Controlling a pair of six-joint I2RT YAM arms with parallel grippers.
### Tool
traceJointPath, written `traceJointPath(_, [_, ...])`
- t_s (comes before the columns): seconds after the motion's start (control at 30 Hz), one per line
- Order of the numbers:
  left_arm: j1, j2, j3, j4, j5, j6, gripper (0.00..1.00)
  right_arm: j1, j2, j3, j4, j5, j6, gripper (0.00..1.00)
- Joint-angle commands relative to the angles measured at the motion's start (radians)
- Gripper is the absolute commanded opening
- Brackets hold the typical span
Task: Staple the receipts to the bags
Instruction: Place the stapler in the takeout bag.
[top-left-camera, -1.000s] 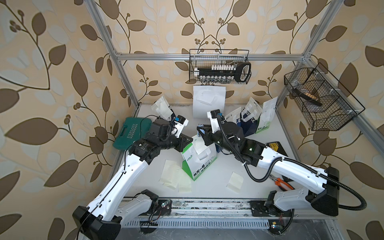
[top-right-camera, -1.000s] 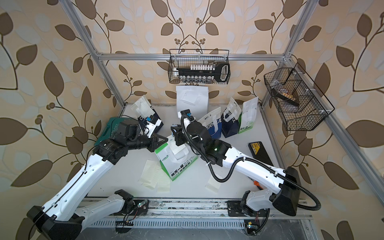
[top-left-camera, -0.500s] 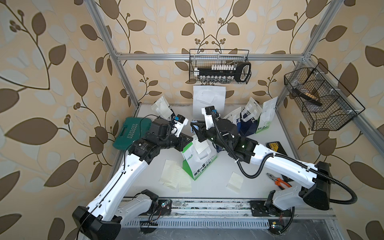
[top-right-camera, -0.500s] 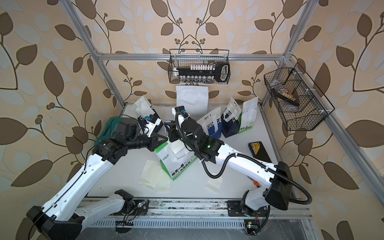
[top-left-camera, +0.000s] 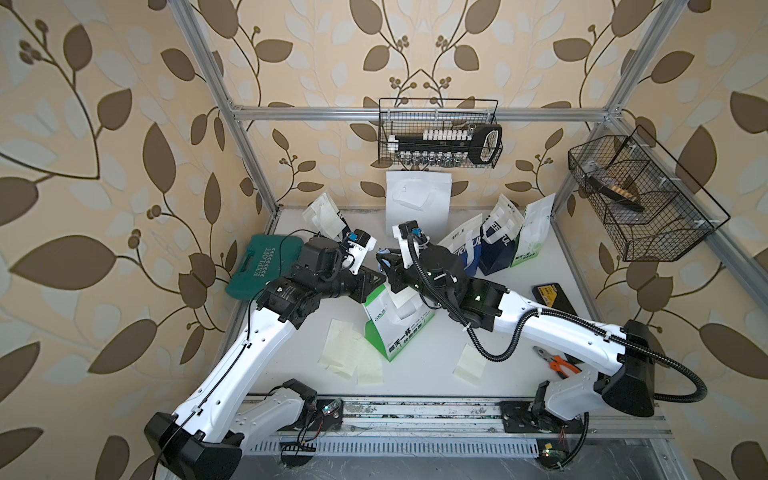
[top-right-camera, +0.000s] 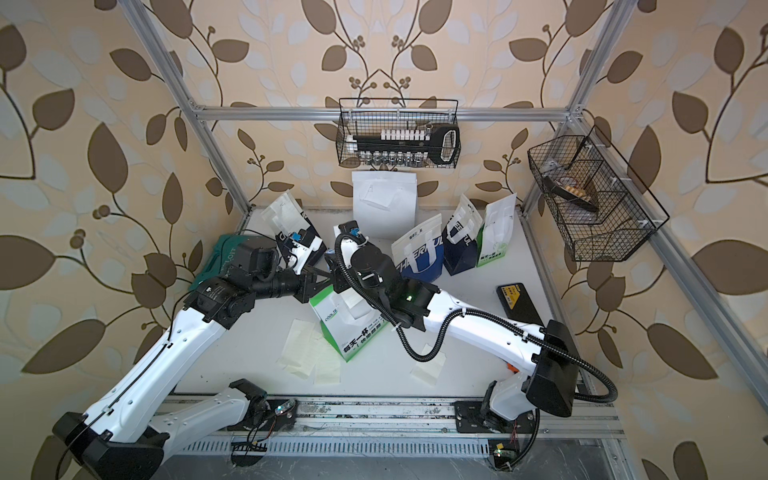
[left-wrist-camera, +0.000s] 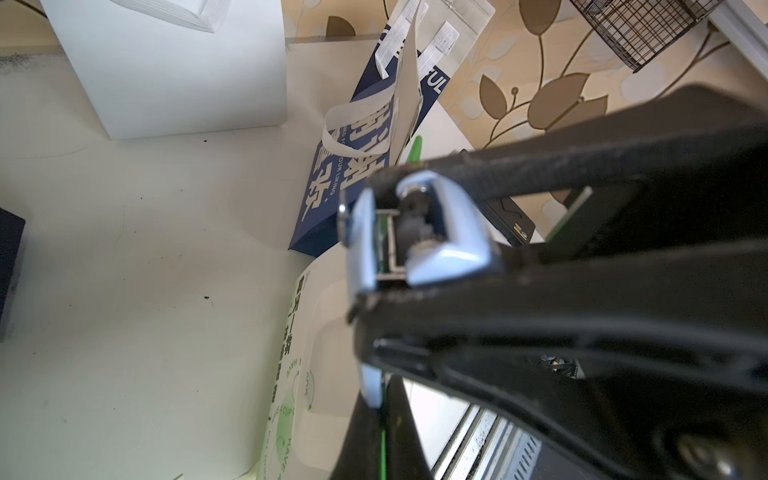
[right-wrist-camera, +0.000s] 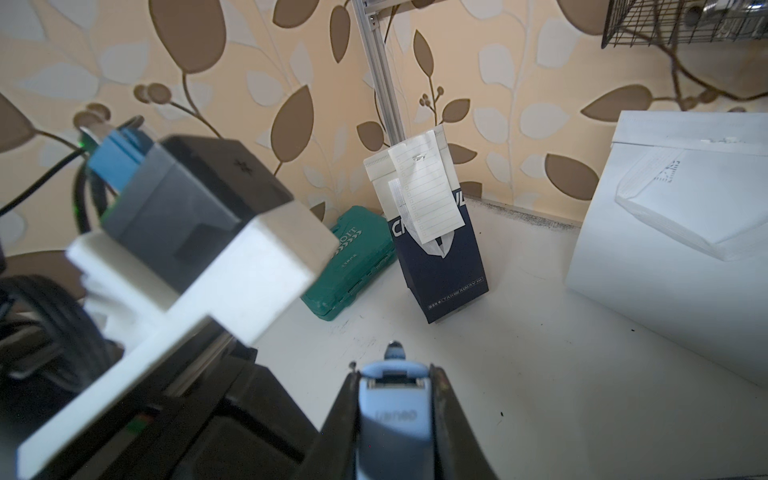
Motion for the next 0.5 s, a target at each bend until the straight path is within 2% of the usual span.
traceJointPath(0.0, [-0.007, -0.029, 0.044, 0.047, -0.011, -0.009, 0.00, 0.012, -0.009, 0.005, -0.016, 0.037, -0.034, 0.04])
traceJointPath(0.47, [-0.007, -0.053, 0.039, 0.058, -0.016, 0.004, 0.00, 0.017, -0.037, -0.030, -0.051, 0.093, -0.066, 0.03])
